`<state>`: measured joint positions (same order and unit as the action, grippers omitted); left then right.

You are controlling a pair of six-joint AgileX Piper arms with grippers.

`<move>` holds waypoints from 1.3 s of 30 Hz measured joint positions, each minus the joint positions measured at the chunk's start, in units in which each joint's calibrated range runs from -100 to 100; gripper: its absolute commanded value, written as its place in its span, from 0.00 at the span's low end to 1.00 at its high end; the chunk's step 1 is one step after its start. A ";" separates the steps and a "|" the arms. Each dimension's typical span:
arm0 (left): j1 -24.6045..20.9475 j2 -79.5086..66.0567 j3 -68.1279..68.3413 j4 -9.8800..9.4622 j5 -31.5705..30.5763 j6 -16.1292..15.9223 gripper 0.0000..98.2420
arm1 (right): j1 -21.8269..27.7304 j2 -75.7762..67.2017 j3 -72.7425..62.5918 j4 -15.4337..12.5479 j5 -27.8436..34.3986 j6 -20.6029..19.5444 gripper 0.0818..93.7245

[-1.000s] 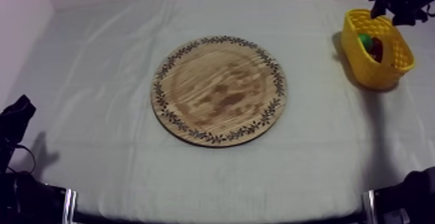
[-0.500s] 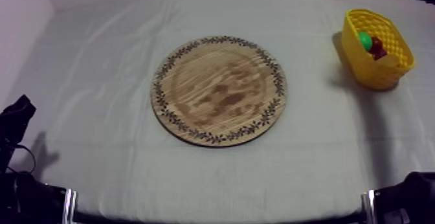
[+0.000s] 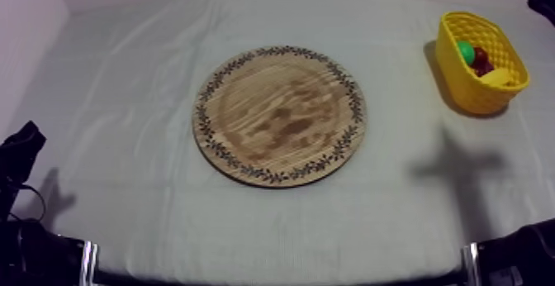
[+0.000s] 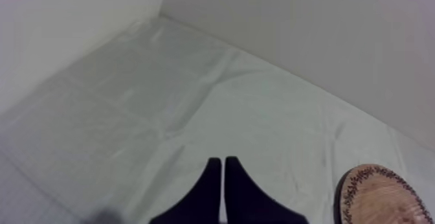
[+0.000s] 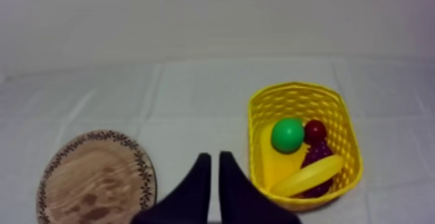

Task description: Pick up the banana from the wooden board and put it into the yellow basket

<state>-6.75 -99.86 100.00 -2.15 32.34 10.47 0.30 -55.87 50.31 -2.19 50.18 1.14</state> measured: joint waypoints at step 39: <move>0.00 0.00 0.00 0.00 0.00 0.00 0.00 | -1.37 -39.83 49.57 1.10 -12.68 5.54 0.00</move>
<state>-6.75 -99.86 100.00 -2.15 32.34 10.47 -1.07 -95.70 99.88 -1.09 37.50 6.68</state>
